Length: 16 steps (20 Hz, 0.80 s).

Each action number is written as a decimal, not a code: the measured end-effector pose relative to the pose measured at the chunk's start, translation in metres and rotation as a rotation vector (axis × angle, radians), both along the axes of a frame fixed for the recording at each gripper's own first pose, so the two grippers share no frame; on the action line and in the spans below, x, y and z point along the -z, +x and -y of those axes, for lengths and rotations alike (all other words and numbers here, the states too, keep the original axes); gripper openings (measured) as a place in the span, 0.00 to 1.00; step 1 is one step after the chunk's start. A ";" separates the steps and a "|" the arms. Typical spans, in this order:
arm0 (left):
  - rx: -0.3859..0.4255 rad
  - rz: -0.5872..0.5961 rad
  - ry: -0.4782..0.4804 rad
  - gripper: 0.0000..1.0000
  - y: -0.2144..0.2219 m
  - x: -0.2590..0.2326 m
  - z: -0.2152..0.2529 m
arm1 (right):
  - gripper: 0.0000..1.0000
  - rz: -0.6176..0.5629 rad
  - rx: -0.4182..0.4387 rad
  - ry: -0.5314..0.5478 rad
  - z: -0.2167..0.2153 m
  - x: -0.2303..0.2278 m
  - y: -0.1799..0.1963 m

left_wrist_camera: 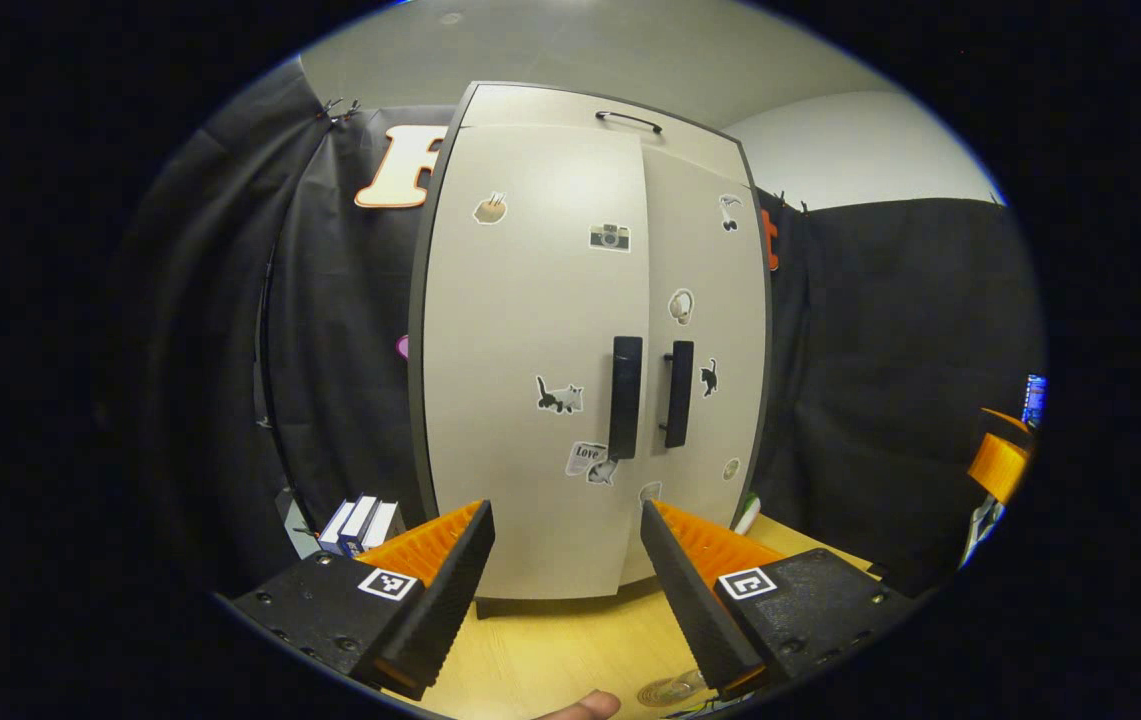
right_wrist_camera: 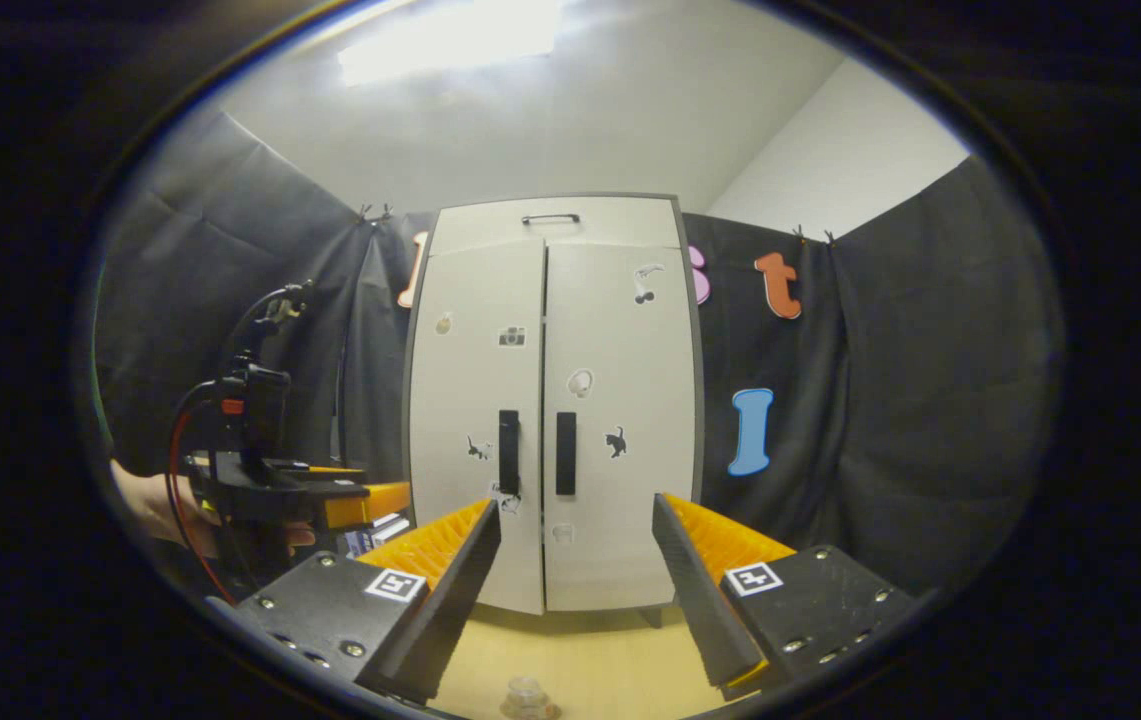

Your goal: Grasp the bottle in the cabinet with the left hand and place it on the coaster, then close the right door with the right hand and the left door with the left hand.

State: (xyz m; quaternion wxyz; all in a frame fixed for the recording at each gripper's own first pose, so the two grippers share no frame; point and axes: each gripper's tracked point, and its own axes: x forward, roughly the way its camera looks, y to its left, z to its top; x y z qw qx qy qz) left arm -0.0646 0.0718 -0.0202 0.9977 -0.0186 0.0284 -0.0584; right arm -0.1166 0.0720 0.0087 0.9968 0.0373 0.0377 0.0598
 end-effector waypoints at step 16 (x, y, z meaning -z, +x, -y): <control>0.026 0.034 0.025 0.94 0.010 0.003 0.001 | 0.93 0.017 0.101 -0.079 0.030 0.009 0.049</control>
